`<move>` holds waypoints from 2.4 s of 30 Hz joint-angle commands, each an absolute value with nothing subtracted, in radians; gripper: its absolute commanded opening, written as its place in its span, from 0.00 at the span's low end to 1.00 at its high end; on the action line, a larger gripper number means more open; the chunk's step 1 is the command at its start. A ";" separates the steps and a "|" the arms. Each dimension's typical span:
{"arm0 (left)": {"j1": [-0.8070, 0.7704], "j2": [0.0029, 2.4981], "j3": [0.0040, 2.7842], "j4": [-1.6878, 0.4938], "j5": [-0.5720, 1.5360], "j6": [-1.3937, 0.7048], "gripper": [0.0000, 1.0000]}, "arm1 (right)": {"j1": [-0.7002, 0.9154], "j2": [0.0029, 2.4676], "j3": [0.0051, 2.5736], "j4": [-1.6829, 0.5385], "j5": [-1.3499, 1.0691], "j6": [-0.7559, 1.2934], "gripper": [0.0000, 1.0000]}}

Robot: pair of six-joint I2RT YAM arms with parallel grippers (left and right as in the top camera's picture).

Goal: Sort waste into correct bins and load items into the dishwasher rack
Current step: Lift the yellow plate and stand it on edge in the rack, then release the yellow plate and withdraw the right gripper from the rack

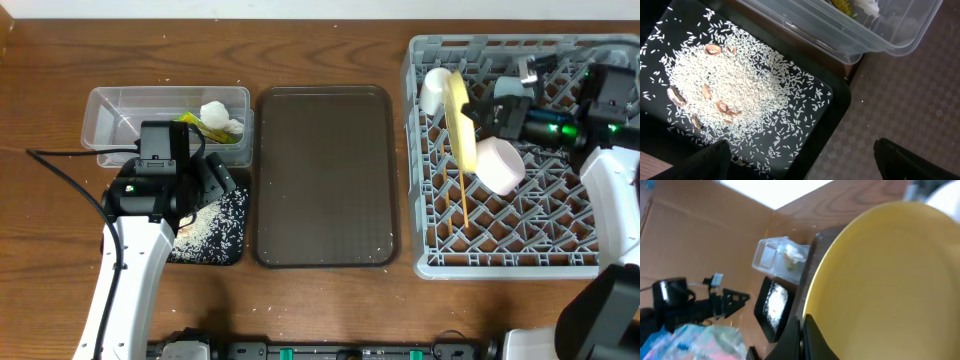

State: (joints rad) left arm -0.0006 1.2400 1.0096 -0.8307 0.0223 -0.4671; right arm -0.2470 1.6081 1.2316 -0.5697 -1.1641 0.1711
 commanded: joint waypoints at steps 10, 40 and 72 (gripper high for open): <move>0.004 1.242 1.019 -0.833 0.014 -0.466 0.94 | -0.329 1.611 1.172 -0.525 -1.102 0.155 0.22; 0.004 1.242 1.019 -0.833 0.014 -0.466 0.94 | -0.319 1.424 1.198 -0.603 -0.194 0.028 0.99; 0.004 1.242 1.019 -0.833 0.014 -0.466 0.94 | -0.318 1.386 1.197 -0.619 -0.195 0.028 0.99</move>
State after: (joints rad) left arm -0.0010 1.2400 1.0096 -0.8307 0.0223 -0.4671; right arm -0.3408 1.4250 1.1790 -0.6094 -0.2043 0.0429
